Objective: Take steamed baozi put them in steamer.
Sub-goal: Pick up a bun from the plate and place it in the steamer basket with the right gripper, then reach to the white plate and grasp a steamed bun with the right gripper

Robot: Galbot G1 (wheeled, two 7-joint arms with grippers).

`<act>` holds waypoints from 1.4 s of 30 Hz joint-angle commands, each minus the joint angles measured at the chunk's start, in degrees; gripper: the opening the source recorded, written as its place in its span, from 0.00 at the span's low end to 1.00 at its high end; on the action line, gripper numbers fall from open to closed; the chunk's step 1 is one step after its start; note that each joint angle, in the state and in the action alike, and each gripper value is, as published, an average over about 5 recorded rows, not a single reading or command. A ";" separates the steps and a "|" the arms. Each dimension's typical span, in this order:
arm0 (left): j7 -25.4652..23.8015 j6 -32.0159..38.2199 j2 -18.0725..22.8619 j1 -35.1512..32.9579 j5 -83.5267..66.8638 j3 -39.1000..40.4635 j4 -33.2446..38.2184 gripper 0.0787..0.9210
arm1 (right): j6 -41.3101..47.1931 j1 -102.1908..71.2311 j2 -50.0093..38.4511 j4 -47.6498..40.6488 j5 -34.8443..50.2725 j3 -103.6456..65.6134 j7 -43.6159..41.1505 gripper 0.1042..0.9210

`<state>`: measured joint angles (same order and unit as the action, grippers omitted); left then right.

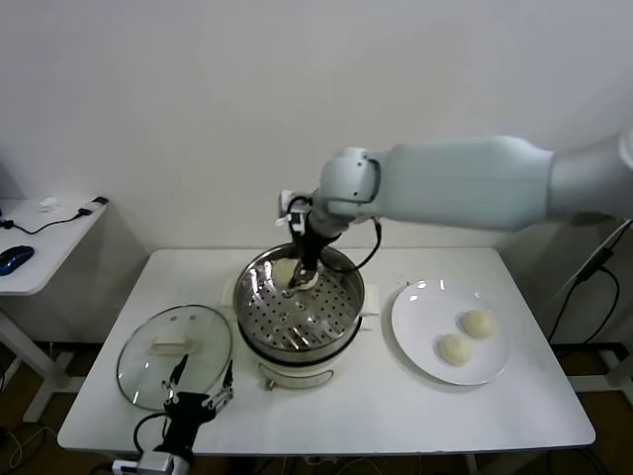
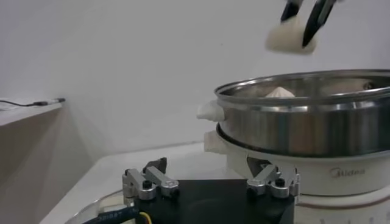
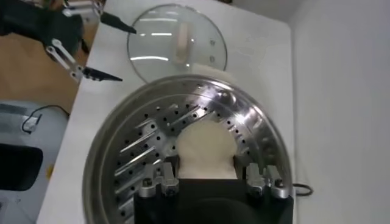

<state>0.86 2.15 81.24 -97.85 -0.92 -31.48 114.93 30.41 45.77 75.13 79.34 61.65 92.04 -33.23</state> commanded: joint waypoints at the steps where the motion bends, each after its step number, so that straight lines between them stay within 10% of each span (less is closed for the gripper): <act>1: 0.04 0.16 -0.10 0.04 0.15 0.02 -0.36 0.88 | 2.43 -9.70 5.24 -4.74 -2.61 -0.50 4.86 0.61; 19: 0.22 0.40 0.04 0.15 0.10 0.14 -1.27 0.88 | 0.40 -16.21 9.20 -14.27 -5.71 -4.31 4.02 0.62; 24: 0.16 0.39 0.13 -0.03 0.16 0.14 -0.92 0.88 | -1.85 -11.97 6.65 -11.75 -7.52 -3.15 -0.53 0.78; 42: 0.06 0.66 0.21 -0.28 0.23 0.54 0.00 0.88 | -25.02 9.32 -24.79 -4.89 -13.17 10.03 -26.88 0.88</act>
<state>0.93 2.81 81.50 -98.11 -0.64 -30.96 114.91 13.65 47.42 64.39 72.40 51.99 95.57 -49.46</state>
